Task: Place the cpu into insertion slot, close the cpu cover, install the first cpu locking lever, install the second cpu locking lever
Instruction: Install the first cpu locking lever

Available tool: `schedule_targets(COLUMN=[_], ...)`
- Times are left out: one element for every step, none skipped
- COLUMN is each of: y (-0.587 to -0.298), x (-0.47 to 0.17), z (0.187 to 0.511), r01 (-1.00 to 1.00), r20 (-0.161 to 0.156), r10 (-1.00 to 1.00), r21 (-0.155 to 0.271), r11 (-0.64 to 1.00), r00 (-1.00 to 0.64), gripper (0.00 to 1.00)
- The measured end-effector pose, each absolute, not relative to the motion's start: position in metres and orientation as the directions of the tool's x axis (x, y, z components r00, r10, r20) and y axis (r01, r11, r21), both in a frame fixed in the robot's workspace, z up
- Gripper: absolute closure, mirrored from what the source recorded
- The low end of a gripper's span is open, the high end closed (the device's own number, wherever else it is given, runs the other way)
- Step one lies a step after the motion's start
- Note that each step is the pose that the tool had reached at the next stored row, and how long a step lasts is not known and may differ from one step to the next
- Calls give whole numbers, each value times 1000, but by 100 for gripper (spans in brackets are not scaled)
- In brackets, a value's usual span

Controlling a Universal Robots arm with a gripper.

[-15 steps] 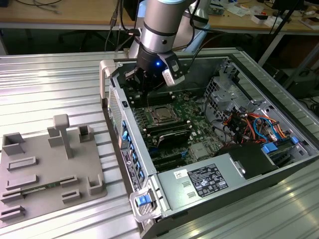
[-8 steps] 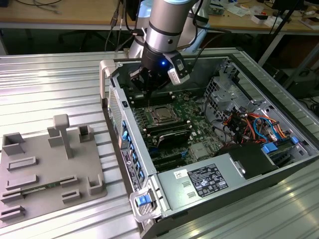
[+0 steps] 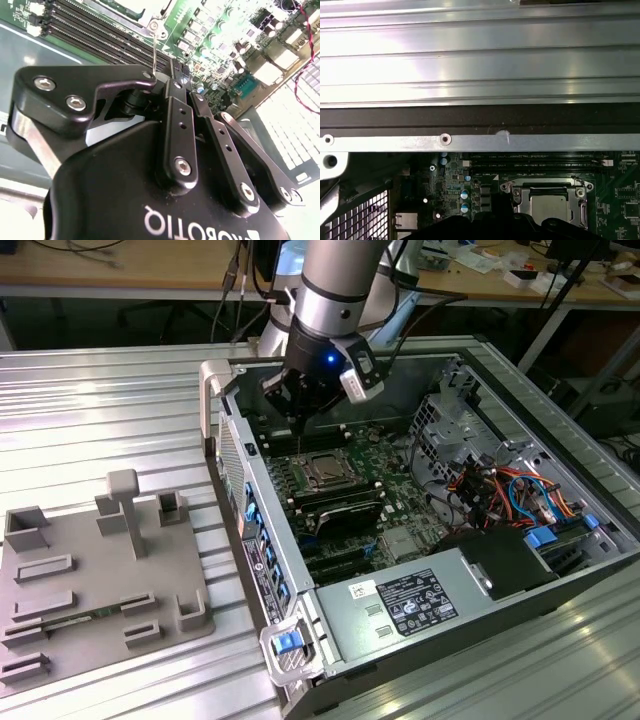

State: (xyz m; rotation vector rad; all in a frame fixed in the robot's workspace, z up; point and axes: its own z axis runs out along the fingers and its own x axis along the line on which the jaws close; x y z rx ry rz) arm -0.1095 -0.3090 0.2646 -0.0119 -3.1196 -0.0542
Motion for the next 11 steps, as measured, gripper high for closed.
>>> schedule_targets(y=[-309, -309, -309, -309, -309, -309, -309, -309, -309, -309, -309], x=[-109, -109, -109, -108, -106, -105, -102, -98, -96, -92, -90], z=[265, 265, 265, 265, 265, 264, 264, 264, 264, 263, 263], r01=[5, 0, -2, -7, -10, -13, -16, -19, -21, -24, -26], r20=[22, 22, 22, 22, 22, 22, 22, 22, 22, 22, 22], r10=[4, 0, -3, -8, -11, -14, -16, -19, -22, -25, -26], r21=[35, 35, 34, 35, 35, 35, 35, 35, 35, 35, 35], r11=[999, 999, 999, 999, 999, 999, 999, 999, 999, 999, 999], r00=[-1000, -1000, -1000, -1000, -1000, -1000, -1000, -1000, -1000, -999, -999], gripper=[89, 89, 89, 89, 89, 89, 89, 89, 89, 89, 89])
